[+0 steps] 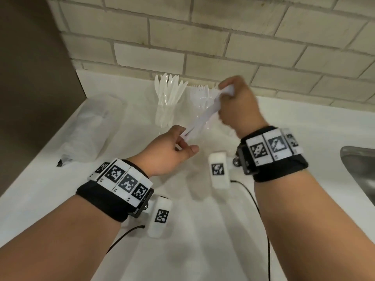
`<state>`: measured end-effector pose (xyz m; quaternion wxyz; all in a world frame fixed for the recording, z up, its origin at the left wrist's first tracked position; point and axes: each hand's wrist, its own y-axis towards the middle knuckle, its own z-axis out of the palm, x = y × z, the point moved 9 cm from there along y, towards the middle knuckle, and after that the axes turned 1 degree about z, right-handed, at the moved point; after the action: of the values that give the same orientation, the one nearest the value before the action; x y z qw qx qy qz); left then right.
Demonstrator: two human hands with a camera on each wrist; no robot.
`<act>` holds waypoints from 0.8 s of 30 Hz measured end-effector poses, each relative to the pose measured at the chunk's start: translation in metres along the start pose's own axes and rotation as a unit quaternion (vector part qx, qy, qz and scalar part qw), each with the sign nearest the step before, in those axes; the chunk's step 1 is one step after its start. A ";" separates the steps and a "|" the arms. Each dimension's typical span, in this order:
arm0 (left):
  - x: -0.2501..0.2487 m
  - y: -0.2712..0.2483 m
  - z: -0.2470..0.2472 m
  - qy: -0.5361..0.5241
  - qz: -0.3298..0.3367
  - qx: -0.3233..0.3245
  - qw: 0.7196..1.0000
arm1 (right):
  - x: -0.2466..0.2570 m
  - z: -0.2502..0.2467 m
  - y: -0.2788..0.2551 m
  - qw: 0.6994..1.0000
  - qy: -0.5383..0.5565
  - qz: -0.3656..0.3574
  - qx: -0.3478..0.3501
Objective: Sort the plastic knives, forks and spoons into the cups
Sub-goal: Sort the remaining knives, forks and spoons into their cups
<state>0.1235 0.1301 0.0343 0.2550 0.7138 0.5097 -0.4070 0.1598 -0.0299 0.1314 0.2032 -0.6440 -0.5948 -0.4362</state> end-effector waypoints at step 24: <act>0.047 -0.018 -0.033 0.087 -0.036 -0.050 0.994 | -0.022 -0.004 0.043 0.897 -0.436 0.015 -0.067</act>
<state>0.1239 0.1867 0.0134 0.2300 0.7144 0.5745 -0.3264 0.2006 -0.0549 0.1268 -0.1140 -0.7904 -0.5834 -0.1478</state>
